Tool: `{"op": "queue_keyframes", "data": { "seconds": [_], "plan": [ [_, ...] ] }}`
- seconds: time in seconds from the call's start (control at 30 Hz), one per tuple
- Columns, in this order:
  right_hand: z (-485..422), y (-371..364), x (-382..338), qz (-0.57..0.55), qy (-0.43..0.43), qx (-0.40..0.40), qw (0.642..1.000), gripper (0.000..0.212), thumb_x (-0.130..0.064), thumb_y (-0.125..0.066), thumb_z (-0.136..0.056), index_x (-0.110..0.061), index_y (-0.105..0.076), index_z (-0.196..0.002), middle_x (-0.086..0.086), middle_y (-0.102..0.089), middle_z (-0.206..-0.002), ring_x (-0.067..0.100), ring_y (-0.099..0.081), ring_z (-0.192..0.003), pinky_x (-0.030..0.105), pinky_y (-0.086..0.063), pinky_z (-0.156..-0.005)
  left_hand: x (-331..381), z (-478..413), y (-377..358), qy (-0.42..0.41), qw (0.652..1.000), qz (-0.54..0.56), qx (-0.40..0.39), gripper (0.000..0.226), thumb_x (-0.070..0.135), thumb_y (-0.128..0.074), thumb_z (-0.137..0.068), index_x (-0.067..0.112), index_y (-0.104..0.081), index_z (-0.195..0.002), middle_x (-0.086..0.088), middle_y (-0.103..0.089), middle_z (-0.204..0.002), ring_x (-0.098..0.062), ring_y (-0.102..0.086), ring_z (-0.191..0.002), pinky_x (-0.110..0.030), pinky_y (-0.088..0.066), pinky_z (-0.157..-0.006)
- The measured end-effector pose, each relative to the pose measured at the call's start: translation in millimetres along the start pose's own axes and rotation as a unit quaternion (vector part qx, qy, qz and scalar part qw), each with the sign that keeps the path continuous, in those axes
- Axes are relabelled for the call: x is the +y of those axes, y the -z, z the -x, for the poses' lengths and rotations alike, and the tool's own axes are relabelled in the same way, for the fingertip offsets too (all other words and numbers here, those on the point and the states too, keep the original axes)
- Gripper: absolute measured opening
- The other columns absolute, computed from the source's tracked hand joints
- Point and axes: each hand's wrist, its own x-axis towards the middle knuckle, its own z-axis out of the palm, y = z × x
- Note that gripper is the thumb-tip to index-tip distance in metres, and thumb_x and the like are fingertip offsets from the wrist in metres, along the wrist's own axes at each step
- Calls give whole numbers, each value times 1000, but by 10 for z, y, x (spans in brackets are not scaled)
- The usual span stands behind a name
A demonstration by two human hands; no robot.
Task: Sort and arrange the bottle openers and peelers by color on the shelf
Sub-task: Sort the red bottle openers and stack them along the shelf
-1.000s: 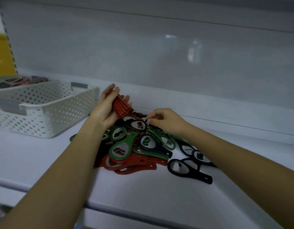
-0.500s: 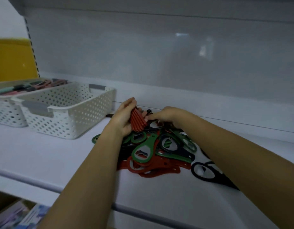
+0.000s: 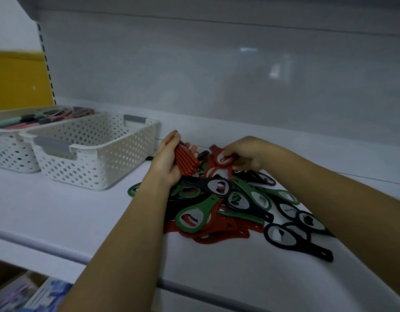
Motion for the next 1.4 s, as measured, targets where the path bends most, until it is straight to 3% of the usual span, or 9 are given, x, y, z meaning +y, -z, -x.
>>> {"op": "queue_keyframes", "data": {
  "seconds": [0.17, 0.3, 0.47, 0.7, 0.83, 1.03, 1.2, 1.3, 1.4],
  "plan": [
    [-4, 186, -16, -237, 81, 25, 968, 30, 2, -54, -89, 5, -54, -120, 20, -61, -114, 22, -62, -85, 27, -53, -59, 6, 5, -36, 7, 1000, -16, -16, 10, 21, -50, -96, 26, -54, -103, -14, -56, -98, -26, -62, -85, -36, -53, -68],
    [31, 158, -93, -388, 106, -34, 915, 33, 3, -45, -94, 9, -47, -126, 16, -62, -102, 18, -61, -82, 31, -55, -74, -7, 53, -87, 11, 998, -41, -52, 20, 19, -50, -96, 23, -52, -116, -12, -58, -97, -24, -65, -79, -36, -58, -65],
    [-14, -69, -124, -470, 51, -37, 880, 31, 6, -37, -95, 10, -42, -126, 25, -51, -127, 32, -55, -113, 37, -49, -83, -34, 98, -122, -10, 995, -27, -100, 29, 6, -56, -90, 20, -51, -115, -14, -61, -104, -25, -67, -79, -33, -59, -66],
    [10, -233, 38, -243, 31, -62, 967, 20, -5, -51, -92, -6, -54, -112, 6, -63, -95, 13, -62, -75, 27, -53, -64, -19, 126, -140, -96, 994, -35, -36, 41, -2, -58, -87, 24, -49, -117, -11, -60, -98, -17, -67, -63, -27, -57, -54],
    [37, -196, 77, -190, 39, -99, 976, 12, -8, -54, -91, -10, -58, -102, 2, -64, -87, 10, -62, -72, 23, -52, -64, -31, 107, -135, -83, 993, -72, -37, 34, 4, -61, -87, 29, -53, -109, -11, -63, -103, -23, -67, -86, -38, -58, -71],
    [85, -189, 140, -181, 56, -169, 967, 11, -6, -51, -91, -10, -59, -97, 1, -65, -83, 10, -63, -73, 24, -54, -72, -31, 111, -158, -81, 994, -64, -37, 32, 4, -52, -92, 24, -51, -117, -9, -59, -99, -20, -63, -84, -30, -58, -65],
    [34, -137, 224, -104, 66, -5, 992, 14, -10, -58, -88, -1, -60, -98, 10, -65, -83, 16, -60, -65, 21, -51, -52, -37, 74, -131, -87, 995, -33, -31, 29, 2, -55, -90, 25, -56, -106, -7, -58, -89, -15, -60, -76, -27, -55, -64],
    [11, -88, 314, 64, 124, 41, 989, 30, -22, -58, -90, 3, -64, -106, 14, -66, -100, 25, -63, -88, 29, -50, -76, -17, 82, -165, -114, 992, -29, -45, 22, 7, -57, -90, 26, -57, -102, -6, -58, -86, -14, -59, -76, -25, -56, -61],
    [205, -8, 291, 41, 214, 5, 976, 33, -32, -54, -92, -12, -58, -117, -1, -61, -112, 16, -57, -104, 26, -45, -89, -28, 199, -297, -146, 983, -81, -78, 13, 15, -53, -93, 25, -57, -99, -7, -58, -88, -15, -62, -78, -31, -58, -67]
  ]
}}
